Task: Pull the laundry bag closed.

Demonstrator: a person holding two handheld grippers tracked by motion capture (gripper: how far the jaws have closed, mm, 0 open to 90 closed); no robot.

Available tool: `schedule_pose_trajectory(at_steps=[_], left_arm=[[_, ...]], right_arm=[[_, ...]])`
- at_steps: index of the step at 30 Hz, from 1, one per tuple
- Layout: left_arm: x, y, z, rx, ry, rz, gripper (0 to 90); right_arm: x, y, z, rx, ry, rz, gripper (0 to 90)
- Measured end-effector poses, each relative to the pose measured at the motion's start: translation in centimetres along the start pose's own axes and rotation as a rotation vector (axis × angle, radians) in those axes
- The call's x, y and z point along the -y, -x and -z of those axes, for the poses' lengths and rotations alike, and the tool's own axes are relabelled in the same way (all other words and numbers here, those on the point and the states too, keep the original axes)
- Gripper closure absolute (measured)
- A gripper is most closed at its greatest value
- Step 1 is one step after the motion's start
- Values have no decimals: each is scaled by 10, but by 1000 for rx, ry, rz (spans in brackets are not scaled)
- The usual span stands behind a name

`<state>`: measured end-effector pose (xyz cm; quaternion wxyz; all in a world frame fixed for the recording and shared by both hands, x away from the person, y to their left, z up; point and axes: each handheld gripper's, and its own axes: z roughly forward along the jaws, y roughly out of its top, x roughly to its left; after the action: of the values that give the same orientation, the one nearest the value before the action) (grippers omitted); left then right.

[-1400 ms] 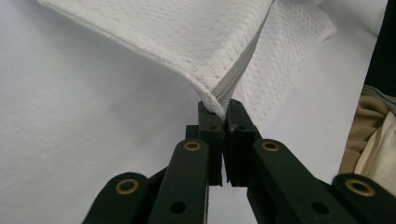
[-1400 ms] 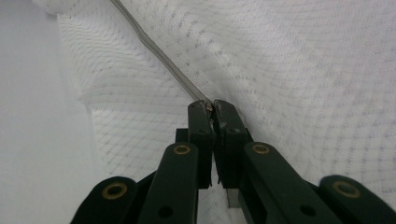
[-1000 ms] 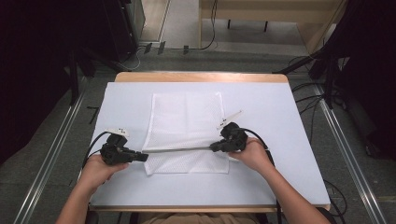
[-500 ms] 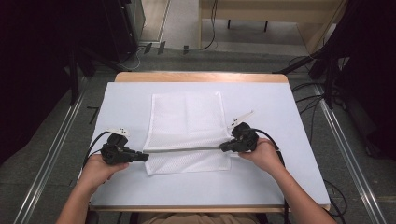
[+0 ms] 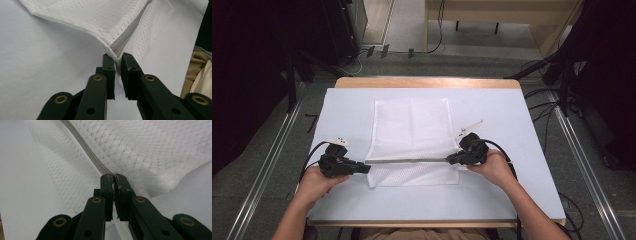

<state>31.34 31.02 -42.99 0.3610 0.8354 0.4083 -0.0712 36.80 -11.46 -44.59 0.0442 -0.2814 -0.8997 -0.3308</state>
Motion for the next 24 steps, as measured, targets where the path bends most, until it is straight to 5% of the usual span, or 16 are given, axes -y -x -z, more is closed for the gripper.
schedule_pose_trajectory(at_steps=[10,16,24], left_arm=[[-2,-2,-1,-5,6,32,605],[-3,-3,3,-56,67,38,486],[2,-10,12,-114,128,31,378]], right_arm=[[2,1,3,27,33,-3,753],[3,3,6,60,96,-21,496],[10,11,16,131,189,-60,385]])
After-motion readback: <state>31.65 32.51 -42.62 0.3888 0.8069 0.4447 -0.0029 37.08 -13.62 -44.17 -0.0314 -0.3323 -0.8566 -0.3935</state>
